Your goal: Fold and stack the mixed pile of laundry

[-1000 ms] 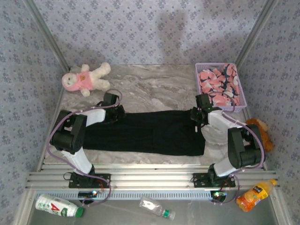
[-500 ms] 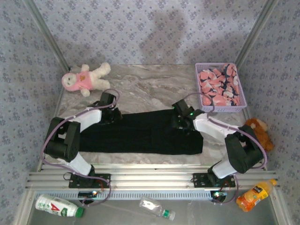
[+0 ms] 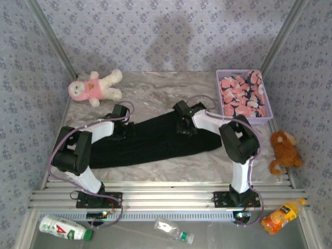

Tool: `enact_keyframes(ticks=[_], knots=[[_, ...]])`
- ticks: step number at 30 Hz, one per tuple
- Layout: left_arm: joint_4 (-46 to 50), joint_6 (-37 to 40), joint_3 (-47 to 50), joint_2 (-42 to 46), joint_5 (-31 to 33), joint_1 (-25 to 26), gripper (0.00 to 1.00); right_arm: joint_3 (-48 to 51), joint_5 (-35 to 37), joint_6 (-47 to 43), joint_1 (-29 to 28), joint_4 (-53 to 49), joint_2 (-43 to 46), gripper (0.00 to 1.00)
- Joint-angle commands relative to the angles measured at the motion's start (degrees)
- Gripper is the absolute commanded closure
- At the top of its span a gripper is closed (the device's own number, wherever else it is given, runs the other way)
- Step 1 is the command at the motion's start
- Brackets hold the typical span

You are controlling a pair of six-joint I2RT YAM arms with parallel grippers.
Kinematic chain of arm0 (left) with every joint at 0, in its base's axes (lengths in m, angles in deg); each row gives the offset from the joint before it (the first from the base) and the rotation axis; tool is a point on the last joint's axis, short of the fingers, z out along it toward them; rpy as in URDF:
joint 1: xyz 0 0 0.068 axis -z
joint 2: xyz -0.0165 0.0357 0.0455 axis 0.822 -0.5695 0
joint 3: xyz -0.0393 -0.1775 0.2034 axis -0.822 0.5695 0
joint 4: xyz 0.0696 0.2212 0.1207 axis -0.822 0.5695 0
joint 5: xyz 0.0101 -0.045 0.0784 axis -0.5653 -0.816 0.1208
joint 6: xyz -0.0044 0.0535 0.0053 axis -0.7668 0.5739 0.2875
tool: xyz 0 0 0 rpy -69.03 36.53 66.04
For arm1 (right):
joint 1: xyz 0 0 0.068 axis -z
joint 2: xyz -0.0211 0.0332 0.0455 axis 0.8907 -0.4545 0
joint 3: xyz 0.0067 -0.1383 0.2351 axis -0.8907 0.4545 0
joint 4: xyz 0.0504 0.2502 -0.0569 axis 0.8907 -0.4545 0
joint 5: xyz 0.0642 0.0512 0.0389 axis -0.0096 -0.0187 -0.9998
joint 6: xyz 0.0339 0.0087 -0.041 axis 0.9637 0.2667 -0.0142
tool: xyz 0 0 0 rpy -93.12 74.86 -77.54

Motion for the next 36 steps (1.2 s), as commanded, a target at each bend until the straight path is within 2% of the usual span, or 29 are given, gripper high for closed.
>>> enact_keyframes(ticks=[1, 4, 8, 14, 18, 21, 24, 28, 31, 36], knots=[[0.33, -2.48, -0.14, -2.05, -2.39, 1.26, 1.0, -5.51, -0.43, -3.05, 3.46, -0.01, -5.99, 0.57], [-0.55, -4.68, -1.24, -2.55, -4.58, 1.72, 0.98, -11.62, -3.24, -3.83, 6.1, -0.22, -10.55, 0.58], [-2.97, -10.08, -2.44, -2.71, -11.09, 2.83, 0.96, -18.33, -7.56, -4.16, 8.58, -0.83, -15.86, 0.58], [-6.39, -15.46, -2.71, -3.94, -12.28, 7.65, 0.95, -27.77, -11.49, -3.08, 12.12, -1.12, -22.11, 0.57], [-11.77, -20.01, -2.69, -6.72, -15.3, 10.57, 0.94, -34.84, -16.1, -2.58, 14.44, -0.27, -25.97, 0.57], [-11.4, -19.85, -4.88, -6.69, -15.18, 11.03, 0.86, -36.93, -16.46, -4.34, 14.93, 0.02, -24.4, 0.56], [-5.68, -15.57, -7.74, -4.42, -11.56, 10.14, 0.69, -34.13, -14.52, -6.55, 14.75, 1.64, -19.11, 0.55], [2.9, -7.97, -9.9, -1.0, -5.2, 8.74, 0.57, -24.45, -12.64, -9.27, 13.29, 4.3, -9.9, 0.54], [7.15, -3.11, -9.5, 0.21, -2.31, 7.76, 0.58, -15.99, -11.75, -9.45, 11.24, 5.71, -4.24, 0.54], [8.97, 0.62, -6.03, 0.17, -0.17, 7.57, 0.78, -7.42, -12.61, -7.22, 7.67, 6.2, -1.5, 0.58]])
